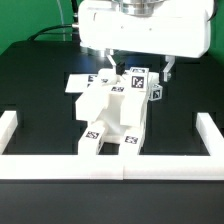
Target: Assemble chair
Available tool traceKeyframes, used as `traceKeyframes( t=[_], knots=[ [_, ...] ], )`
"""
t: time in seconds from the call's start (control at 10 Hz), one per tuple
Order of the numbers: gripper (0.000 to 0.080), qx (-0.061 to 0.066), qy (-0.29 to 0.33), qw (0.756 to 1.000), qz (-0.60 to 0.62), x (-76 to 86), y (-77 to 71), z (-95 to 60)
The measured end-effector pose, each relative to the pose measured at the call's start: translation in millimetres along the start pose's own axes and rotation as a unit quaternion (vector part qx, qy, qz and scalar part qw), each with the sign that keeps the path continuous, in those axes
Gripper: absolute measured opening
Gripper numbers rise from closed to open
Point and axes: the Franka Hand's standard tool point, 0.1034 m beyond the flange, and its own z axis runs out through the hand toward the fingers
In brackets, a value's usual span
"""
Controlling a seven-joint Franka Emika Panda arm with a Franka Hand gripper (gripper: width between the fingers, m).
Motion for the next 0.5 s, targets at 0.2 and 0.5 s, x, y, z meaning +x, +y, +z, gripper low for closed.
traceKeyframes(
  t=[0.2,0.5],
  knots=[
    [0.0649,-0.005,0.001,0.996,-0.084,0.3,1.1,0.0],
    [0.0649,-0.009,0.004,0.981,-0.193,1.1,12.5,7.1]
  ],
)
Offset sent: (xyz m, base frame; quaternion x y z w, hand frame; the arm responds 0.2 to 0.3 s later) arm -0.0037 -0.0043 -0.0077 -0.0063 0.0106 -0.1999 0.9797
